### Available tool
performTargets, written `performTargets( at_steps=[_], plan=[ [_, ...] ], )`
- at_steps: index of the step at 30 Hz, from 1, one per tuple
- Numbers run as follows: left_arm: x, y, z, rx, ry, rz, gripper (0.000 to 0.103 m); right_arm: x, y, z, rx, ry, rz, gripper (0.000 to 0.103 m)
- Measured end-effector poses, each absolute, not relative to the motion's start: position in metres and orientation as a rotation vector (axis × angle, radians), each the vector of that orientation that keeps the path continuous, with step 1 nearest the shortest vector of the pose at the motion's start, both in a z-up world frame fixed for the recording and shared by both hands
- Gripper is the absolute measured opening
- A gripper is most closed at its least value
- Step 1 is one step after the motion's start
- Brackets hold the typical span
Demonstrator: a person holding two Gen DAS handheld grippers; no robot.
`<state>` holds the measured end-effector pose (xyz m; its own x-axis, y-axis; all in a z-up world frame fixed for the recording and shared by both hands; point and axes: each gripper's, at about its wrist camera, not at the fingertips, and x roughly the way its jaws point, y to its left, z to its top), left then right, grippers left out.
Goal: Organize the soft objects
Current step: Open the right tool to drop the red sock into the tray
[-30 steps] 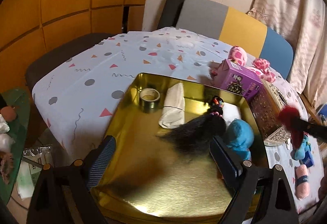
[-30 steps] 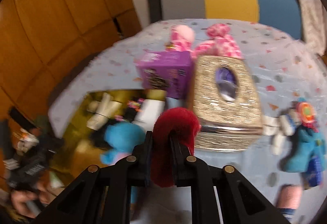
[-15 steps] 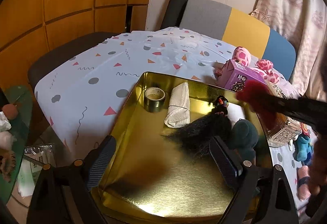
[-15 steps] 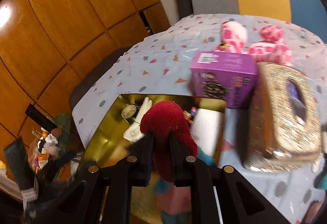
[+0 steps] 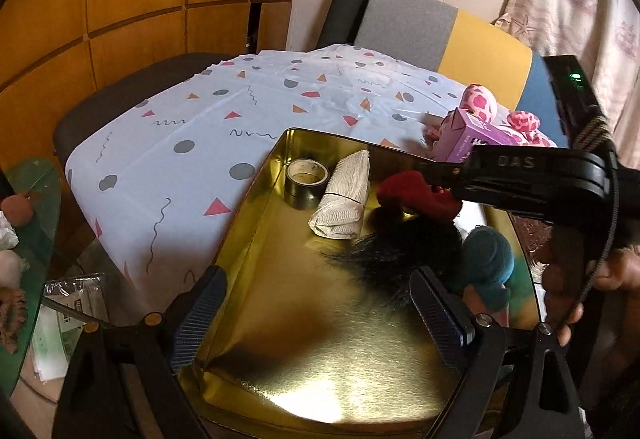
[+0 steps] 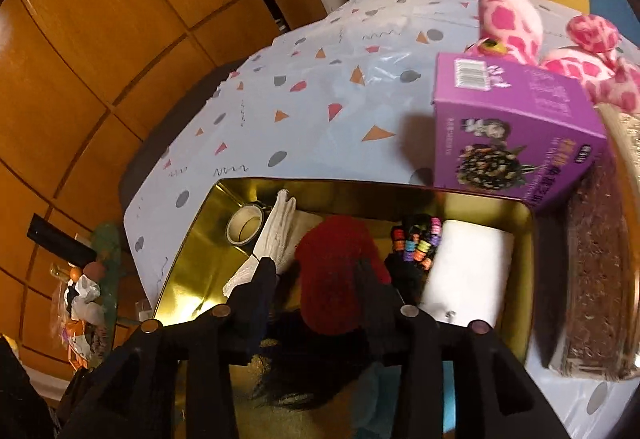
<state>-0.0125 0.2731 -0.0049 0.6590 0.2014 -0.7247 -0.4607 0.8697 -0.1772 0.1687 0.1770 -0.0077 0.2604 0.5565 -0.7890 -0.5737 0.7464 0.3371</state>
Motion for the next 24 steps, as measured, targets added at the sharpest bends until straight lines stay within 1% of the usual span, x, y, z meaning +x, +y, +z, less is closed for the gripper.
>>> performTargets(
  at_steps=[6, 13, 24],
  plan=[
    [-0.013, 0.269, -0.004, -0.367, 0.769, 0.381, 0.093, 0.150, 0.144, 0.015, -0.014, 0.975, 0.751, 0.041],
    [-0.014, 0.251, 0.008, -0.310, 0.747, 0.348, 0.093, 0.120, 0.096, 0.031, -0.092, 0.868, 0.697, 0.041],
    [-0.008, 0.212, 0.025, -0.237, 0.728, 0.257, 0.093, 0.099, -0.017, 0.026, -0.070, 0.851, 0.503, 0.041]
  ],
)
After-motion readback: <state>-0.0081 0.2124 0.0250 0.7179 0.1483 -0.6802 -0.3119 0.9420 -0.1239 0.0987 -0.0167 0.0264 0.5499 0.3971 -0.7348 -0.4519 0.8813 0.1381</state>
